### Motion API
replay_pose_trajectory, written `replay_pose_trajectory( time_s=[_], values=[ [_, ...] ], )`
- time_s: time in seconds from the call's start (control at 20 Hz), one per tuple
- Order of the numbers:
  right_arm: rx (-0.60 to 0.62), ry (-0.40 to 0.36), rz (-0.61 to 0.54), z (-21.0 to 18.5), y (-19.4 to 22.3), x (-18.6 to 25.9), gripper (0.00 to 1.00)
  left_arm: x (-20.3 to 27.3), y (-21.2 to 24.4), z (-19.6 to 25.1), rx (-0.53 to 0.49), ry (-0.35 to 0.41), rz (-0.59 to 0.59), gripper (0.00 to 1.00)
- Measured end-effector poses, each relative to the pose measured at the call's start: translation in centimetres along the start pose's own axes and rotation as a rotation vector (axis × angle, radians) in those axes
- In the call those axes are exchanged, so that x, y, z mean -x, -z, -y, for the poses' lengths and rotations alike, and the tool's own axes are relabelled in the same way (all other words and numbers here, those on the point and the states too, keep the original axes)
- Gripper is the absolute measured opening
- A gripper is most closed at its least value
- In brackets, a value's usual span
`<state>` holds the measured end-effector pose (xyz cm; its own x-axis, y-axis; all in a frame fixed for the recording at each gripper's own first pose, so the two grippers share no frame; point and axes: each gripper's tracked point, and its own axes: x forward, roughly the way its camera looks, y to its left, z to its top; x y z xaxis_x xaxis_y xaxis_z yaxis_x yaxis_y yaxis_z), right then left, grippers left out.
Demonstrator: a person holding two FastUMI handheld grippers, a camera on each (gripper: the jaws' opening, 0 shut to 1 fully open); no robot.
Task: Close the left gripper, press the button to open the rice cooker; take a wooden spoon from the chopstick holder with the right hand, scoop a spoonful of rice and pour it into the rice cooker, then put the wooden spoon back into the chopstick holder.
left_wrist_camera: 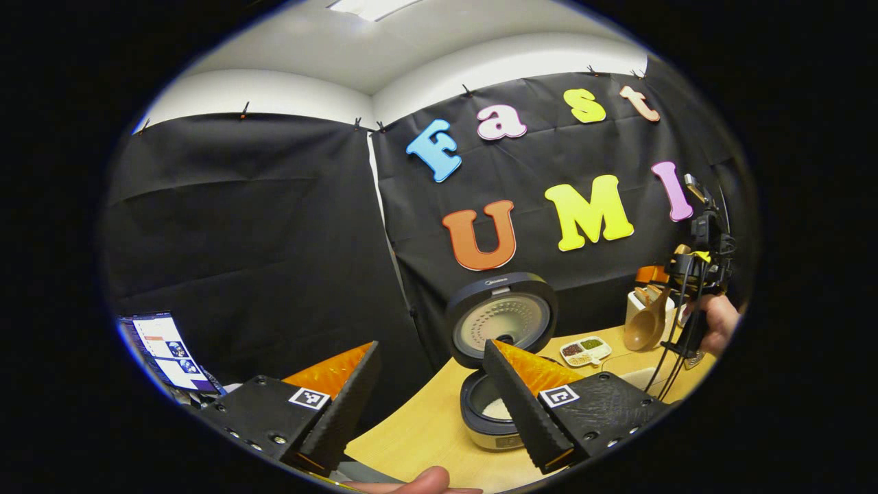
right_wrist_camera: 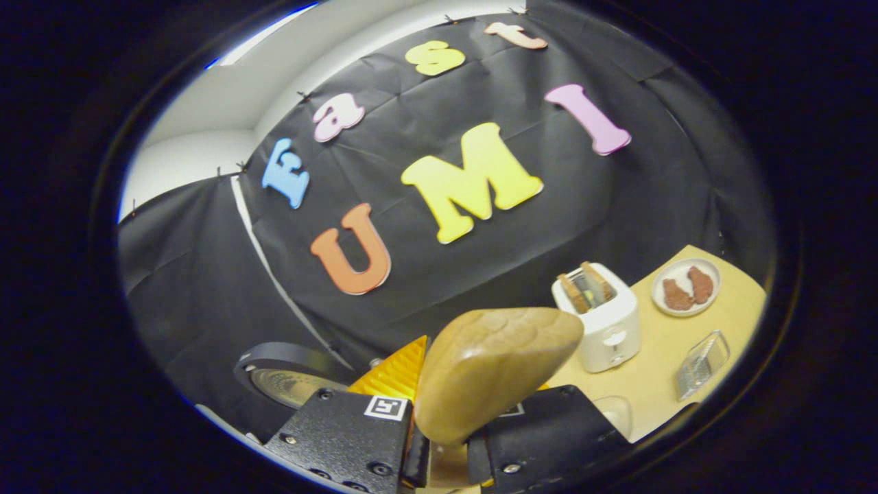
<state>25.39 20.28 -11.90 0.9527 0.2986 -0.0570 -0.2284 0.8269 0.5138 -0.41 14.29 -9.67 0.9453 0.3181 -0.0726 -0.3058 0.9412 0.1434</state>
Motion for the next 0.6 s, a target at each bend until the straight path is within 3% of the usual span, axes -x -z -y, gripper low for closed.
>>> replay_pose_trajectory(
  time_s=[0.2, 0.6],
  values=[
    [0.002, 0.112, 0.051, 9.8, -4.5, 1.3, 0.22, 0.1, -0.9, 2.7, -0.012, 0.03, 0.007, 0.96],
    [0.057, 0.252, 0.086, 21.6, -6.5, 4.0, 0.22, 0.1, -2.3, 7.6, -0.019, 0.093, 0.011, 0.95]
  ],
)
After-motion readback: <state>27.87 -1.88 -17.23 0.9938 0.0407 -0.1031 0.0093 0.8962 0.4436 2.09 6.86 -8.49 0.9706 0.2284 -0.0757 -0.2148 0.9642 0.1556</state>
